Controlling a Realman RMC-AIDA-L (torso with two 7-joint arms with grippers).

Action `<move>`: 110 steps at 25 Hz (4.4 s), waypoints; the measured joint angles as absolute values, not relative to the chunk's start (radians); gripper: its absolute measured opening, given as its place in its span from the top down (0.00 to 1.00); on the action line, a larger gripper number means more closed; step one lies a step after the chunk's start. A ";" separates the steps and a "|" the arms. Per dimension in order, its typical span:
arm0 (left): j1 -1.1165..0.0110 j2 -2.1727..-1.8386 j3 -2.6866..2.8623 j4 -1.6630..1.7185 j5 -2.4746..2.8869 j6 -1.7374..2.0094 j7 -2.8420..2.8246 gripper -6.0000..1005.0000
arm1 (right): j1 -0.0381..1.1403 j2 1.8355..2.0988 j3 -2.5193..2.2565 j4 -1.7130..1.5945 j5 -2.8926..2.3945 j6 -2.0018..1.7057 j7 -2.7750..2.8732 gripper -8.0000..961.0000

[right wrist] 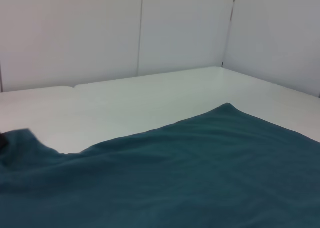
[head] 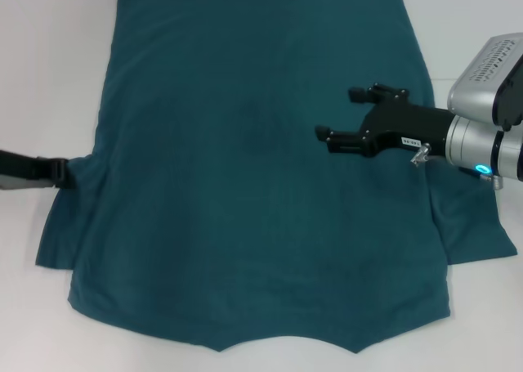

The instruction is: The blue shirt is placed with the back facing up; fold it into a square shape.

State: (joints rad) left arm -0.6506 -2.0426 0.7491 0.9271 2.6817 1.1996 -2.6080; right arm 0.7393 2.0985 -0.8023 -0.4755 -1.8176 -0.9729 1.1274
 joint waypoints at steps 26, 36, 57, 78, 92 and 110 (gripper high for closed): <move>-0.676 -2.058 0.793 1.089 2.673 1.249 -2.626 0.99 | 0.699 2.098 -0.802 -0.475 -1.780 -1.014 1.126 0.02; -0.680 -2.035 0.793 1.111 2.735 1.247 -2.641 0.99 | 0.698 2.098 -0.802 -0.476 -1.767 -1.017 1.126 0.02; -0.733 -2.057 0.826 1.209 2.811 1.272 -2.660 0.99 | 0.685 2.098 -0.801 -0.477 -1.748 -1.039 1.126 0.02; -0.819 -2.161 0.885 1.178 2.799 1.349 -2.660 0.99 | 0.637 2.098 -0.796 -0.476 -1.740 -1.081 1.115 0.05; -0.861 -2.162 0.881 0.992 2.656 1.229 -2.655 0.99 | 0.589 2.095 -0.804 -0.476 -1.703 -1.119 1.090 0.08; -0.832 -2.152 0.745 0.872 2.581 1.108 -2.640 0.89 | 0.586 2.095 -0.813 -0.476 -1.700 -1.140 1.096 0.11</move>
